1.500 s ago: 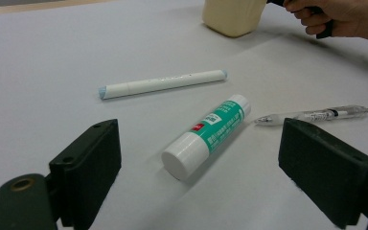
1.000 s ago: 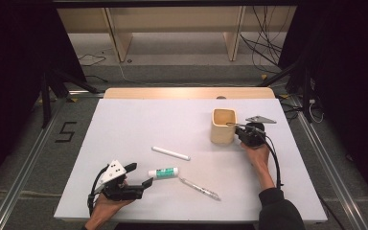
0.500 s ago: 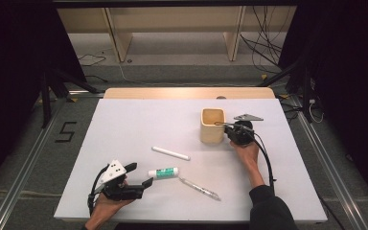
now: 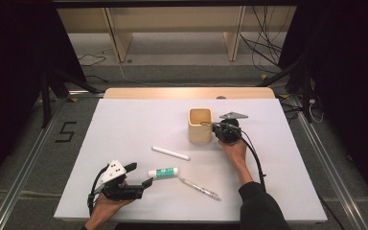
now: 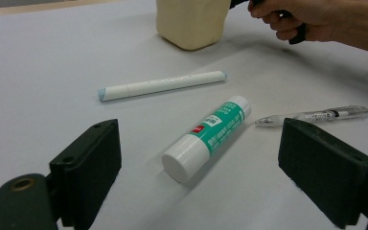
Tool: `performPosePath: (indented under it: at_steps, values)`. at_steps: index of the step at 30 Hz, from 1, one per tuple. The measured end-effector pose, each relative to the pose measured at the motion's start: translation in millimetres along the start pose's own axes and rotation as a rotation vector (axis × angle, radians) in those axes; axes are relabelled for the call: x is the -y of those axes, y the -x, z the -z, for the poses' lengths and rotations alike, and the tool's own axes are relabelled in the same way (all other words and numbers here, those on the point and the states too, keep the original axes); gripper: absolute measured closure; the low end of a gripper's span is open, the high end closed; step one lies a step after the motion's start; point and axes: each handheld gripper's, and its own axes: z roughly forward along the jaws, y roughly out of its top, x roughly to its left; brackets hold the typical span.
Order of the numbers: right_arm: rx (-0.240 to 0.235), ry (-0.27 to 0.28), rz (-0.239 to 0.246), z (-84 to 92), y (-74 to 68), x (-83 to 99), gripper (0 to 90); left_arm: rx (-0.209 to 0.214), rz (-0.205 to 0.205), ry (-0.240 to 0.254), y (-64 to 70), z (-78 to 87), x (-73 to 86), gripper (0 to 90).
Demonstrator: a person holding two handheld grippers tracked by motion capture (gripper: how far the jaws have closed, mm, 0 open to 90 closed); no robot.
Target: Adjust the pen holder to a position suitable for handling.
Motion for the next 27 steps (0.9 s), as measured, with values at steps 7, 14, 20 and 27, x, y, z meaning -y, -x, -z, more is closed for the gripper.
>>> performPosePath:
  at_steps: [7, 14, 20, 27]
  values:
    - [-0.013, -0.003, 0.021, -8.3, -11.6, -5.0, 90.0, -0.001, -0.004, -0.001, 0.5, 0.0, 0.1, 14.6]
    - [-0.020, -0.013, 0.037, -14.1, -20.4, -9.1, 90.0, -0.001, -0.005, -0.001, 0.8, -0.1, 0.0, 14.6]
    - [-0.032, -0.015, 0.036, -17.7, -25.8, -11.0, 90.0, 0.000, -0.004, 0.000, 0.7, 0.2, 0.0, 14.6]
    - [-0.036, -0.012, 0.037, -19.3, -28.1, -11.4, 90.0, -0.001, -0.005, 0.000, 1.0, 0.0, 0.0, 14.6]
